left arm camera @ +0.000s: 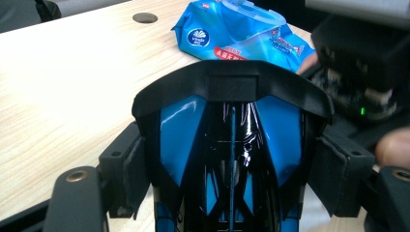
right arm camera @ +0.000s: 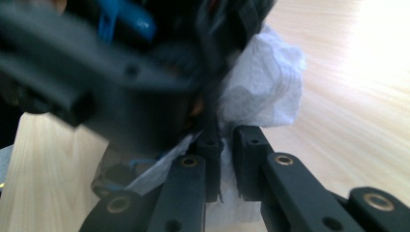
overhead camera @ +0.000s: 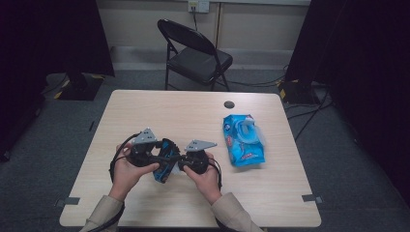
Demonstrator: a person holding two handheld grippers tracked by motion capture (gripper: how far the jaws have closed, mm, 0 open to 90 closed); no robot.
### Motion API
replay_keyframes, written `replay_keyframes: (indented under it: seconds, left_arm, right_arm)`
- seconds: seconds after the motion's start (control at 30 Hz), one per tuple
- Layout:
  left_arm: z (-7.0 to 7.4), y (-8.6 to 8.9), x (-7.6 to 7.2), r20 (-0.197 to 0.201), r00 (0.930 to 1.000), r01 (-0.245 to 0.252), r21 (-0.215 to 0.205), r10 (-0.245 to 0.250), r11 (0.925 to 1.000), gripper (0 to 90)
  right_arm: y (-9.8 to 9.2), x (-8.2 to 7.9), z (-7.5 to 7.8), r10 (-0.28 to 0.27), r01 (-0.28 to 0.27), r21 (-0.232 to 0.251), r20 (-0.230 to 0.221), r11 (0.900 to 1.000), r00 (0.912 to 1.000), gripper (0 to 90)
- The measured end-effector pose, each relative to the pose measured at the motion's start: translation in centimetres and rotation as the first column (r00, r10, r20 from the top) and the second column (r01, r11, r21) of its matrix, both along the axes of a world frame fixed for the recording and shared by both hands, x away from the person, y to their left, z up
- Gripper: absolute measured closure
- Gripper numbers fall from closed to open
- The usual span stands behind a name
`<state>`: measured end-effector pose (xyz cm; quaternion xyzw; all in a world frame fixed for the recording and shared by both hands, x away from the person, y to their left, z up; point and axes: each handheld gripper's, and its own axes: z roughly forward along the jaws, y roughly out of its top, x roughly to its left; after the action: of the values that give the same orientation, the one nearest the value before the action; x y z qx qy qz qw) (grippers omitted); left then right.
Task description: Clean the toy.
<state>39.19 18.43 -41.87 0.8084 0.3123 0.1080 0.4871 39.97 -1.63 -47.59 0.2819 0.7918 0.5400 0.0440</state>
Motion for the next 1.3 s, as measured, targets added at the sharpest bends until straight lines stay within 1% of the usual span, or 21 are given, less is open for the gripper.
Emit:
replay_keyframes:
  seconds: [0.23, 0.47, 0.77, 0.83, 0.9, 1.0, 1.13, 1.3]
  left_arm:
    - [0.0, 0.4, 0.1, -0.001, 0.9999, -0.012, -0.006, 0.012, 0.9999, 25.5]
    - [0.2, 0.6, 0.1, 0.006, 0.9998, -0.02, -0.013, 0.02, 0.9997, 25.5]
    - [0.4, 0.8, 0.1, 0.016, 0.9994, -0.031, -0.026, 0.031, 0.9992, 25.5]
    - [0.4, 0.8, 0.1, 0.019, 0.9994, -0.03, -0.023, 0.03, 0.9993, 25.5]
    - [0.4, 0.9, 0.1, 0.018, 0.9993, -0.031, -0.02, 0.032, 0.9993, 25.5]
    - [0.4, 0.9, 0.1, 0.015, 0.9993, -0.032, -0.024, 0.033, 0.9992, 25.5]
    - [0.4, 1.0, 0.1, 0.014, 0.9994, -0.033, -0.023, 0.033, 0.9992, 25.5]
    - [0.4, 0.9, 0.1, 0.015, 0.9994, -0.031, -0.019, 0.031, 0.9994, 25.5]
  right_arm:
    - [0.8, -0.7, -0.9, 0.018, -0.019, -0.014, -0.007, 1.0, 0.9998, 83.2]
    - [1.6, -1.4, -1.8, 0.057, -0.057, -0.038, -0.013, 0.998, 0.9983, 83.2]
    - [2.0, -1.8, -2.6, 0.09, -0.091, -0.053, -0.025, 0.994, 0.9957, 83.1]
    - [2.0, -2.0, -2.6, 0.095, -0.096, -0.061, -0.025, 0.994, 0.9952, 83.1]
    - [2.0, -2.0, -2.6, 0.09, -0.091, -0.071, -0.02, 0.993, 0.9958, 83.1]
    - [1.5, -1.6, -2.6, 0.072, -0.073, -0.072, -0.019, 0.995, 0.9972, 83.1]
    - [0.3, -1.0, -2.2, 0.038, -0.039, -0.079, -0.01, 0.996, 0.9992, 83.1]
    - [-1.3, 0.1, -1.3, -0.012, 0.012, -0.071, 0.005, 0.997, 0.9999, 83.1]
